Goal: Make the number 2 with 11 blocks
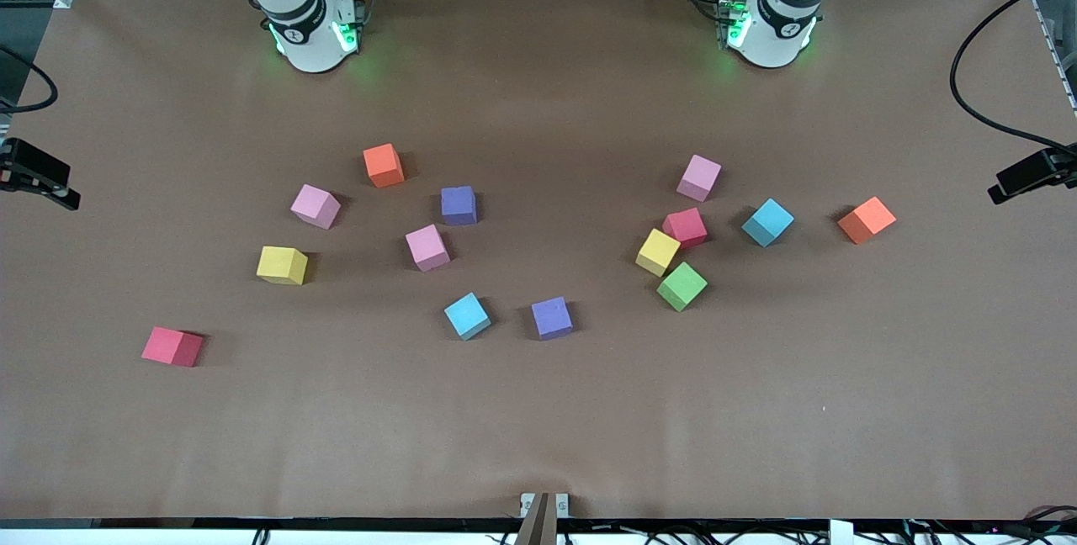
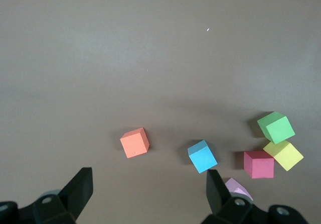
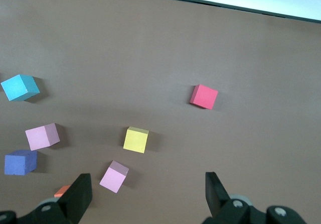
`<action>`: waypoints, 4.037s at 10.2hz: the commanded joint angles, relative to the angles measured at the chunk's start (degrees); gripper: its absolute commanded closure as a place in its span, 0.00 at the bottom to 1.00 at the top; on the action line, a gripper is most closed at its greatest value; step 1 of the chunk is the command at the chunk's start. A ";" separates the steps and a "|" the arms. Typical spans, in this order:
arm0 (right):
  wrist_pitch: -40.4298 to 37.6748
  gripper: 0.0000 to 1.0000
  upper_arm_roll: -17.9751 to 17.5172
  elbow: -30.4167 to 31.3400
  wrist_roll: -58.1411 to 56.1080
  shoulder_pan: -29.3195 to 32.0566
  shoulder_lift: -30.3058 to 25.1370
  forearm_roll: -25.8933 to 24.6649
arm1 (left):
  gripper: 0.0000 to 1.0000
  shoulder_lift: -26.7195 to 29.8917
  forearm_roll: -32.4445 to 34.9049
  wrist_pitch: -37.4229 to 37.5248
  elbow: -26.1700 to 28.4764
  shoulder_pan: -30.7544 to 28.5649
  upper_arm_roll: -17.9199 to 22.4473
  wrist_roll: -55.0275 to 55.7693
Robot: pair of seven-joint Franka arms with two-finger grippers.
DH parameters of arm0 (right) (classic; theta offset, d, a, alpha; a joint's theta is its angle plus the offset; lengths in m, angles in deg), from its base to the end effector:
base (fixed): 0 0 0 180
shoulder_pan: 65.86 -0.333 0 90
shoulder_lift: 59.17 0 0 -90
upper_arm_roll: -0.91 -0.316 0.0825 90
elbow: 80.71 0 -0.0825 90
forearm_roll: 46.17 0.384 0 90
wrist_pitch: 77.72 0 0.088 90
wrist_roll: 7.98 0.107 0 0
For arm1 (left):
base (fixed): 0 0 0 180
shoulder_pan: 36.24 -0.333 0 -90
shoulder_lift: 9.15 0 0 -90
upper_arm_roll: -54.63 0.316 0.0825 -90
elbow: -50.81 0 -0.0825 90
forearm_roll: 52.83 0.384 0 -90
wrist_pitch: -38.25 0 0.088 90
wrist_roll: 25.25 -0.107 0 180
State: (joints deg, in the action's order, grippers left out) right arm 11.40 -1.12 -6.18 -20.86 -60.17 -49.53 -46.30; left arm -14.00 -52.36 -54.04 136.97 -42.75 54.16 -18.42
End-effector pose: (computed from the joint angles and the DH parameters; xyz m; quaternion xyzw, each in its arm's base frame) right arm 0.6034 -0.0410 0.6528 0.9959 0.0799 0.0430 0.0044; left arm 0.5813 0.0626 0.6116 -0.9936 -0.1120 -0.0112 0.0037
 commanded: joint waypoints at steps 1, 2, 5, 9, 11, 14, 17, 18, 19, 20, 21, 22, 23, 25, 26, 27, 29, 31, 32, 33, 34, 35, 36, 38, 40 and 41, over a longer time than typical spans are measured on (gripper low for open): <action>-0.17 0.00 -0.16 0.09 -0.48 -0.94 0.20 -0.14 | 0.00 -0.16 -3.61 0.09 -1.25 -1.31 0.12 0.64; -0.17 0.00 -0.25 0.26 -0.48 -1.12 0.29 -0.14 | 0.00 -0.16 -3.54 0.09 -1.34 -1.40 0.20 0.64; -0.60 0.00 -0.16 0.26 -0.40 -1.91 0.64 -0.23 | 0.00 0.80 -4.41 0.18 -2.40 -2.62 2.31 0.64; -4.38 0.00 -0.25 1.14 -0.22 -3.92 0.64 -0.05 | 0.00 0.02 -4.42 1.06 -2.05 -3.59 3.19 1.34; -1.77 0.00 -0.25 1.49 -0.22 -6.12 1.95 -0.14 | 0.00 -5.49 -4.95 0.28 -2.22 -2.90 3.19 1.60; 0.96 0.00 -0.16 4.21 -1.18 -5.61 2.22 -0.14 | 0.00 -11.22 -5.12 -2.10 -2.22 -3.33 3.02 1.78; 0.21 0.00 -0.33 3.78 -5.39 -5.95 0.83 -0.05 | 0.00 -15.79 -12.20 -6.75 -2.22 -2.11 2.84 3.01; -0.16 0.00 -0.34 4.48 -5.49 -6.57 2.30 -0.05 | 0.00 -16.94 -13.11 -8.15 -2.13 -1.84 2.76 4.23; 0.09 0.00 -0.34 4.74 -5.49 -6.75 5.27 -0.05 | 0.00 -18.77 -12.69 -9.12 -2.22 -1.58 2.84 4.33; 2.97 0.00 -0.34 5.35 -5.67 -5.96 6.08 0.21 | 0.00 -19.75 -12.07 -9.74 -2.22 -0.97 2.76 4.68; 8.91 0.00 -0.34 7.28 -7.93 -6.57 6.44 0.39 | 0.00 -22.46 -9.80 -11.32 -2.39 3.04 3.45 5.99; 20.46 0.00 -0.34 14.78 -9.95 -7.70 5.57 0.48 | 0.00 -22.40 -4.56 -11.42 -2.22 4.30 2.85 9.92; 28.06 0.00 -0.34 20.07 -10.76 -8.32 5.04 0.48 | 0.00 -23.09 -3.55 -11.77 -2.22 7.27 2.76 15.18; 31.45 0.00 -0.34 25.10 -10.85 -9.47 5.39 0.48 | 0.00 -24.50 -1.44 -12.74 0.31 13.77 2.75 19.78; 36.00 0.00 -0.34 29.83 -11.03 -9.82 4.78 0.30 | 0.00 -24.33 -1.34 -12.91 1.02 15.46 2.75 23.89; 38.39 0.00 -0.25 33.10 -11.03 -9.56 3.64 0.30 | 0.00 -23.89 -1.34 -13.35 3.12 17.04 2.75 26.72; 41.03 0.00 -0.16 39.86 -10.85 -7.12 1.70 0.48 | 0.00 -19.61 -1.34 -21.91 13.10 20.55 2.58 31.80; 52.07 0.00 -0.16 51.89 -10.16 -6.13 -2.59 0.48 | 0.00 -12.77 -1.34 -31.06 25.58 22.76 2.14 36.57; 51.69 0.00 0.10 52.64 -10.06 -5.44 -3.05 0.48 | 0.00 -9.07 -1.34 -33.46 30.25 23.03 1.18 37.20; 50.38 0.00 0.02 52.65 -10.24 -2.56 -3.14 0.48 | 0.00 -5.90 -1.17 -33.57 33.87 22.95 -1.18 36.42; 50.28 0.00 0.02 52.73 -10.33 -0.01 -2.88 0.48 | 0.00 -4.48 1.70 -33.65 36.16 22.94 -3.55 34.50; 50.28 0.00 0.02 53.00 -9.46 0.19 -2.27 2.13 | 0.00 -4.73 2.69 -33.66 36.62 22.77 -6.62 31.08; 49.93 0.00 0.19 53.61 -9.19 0.46 -2.09 5.11 | 0.00 -5.08 2.87 -33.92 37.58 22.86 -9.17 28.27; 47.82 0.00 0.19 54.22 -7.88 1.95 -1.82 5.66 | 0.00 -4.91 4.27 -37.50 42.32 22.94 -11.83 21.59; 50.96 0.00 0.19 56.50 -6.99 2.48 -0.86 5.66 | 0.00 -4.73 5.42 -40.24 44.44 22.07 -11.92 9.50; 53.42 0.00 0.19 57.56 -5.51 2.48 -0.33 5.75 | 0.00 -4.30 5.42 -40.42 45.32 21.89 -11.92 4.82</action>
State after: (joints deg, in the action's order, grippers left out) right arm 61.69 -0.29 49.23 -27.92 -58.74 -49.99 -41.46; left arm -19.96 -48.31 -93.18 180.22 -20.04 42.38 -7.23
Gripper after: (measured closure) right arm 0.000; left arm 0.000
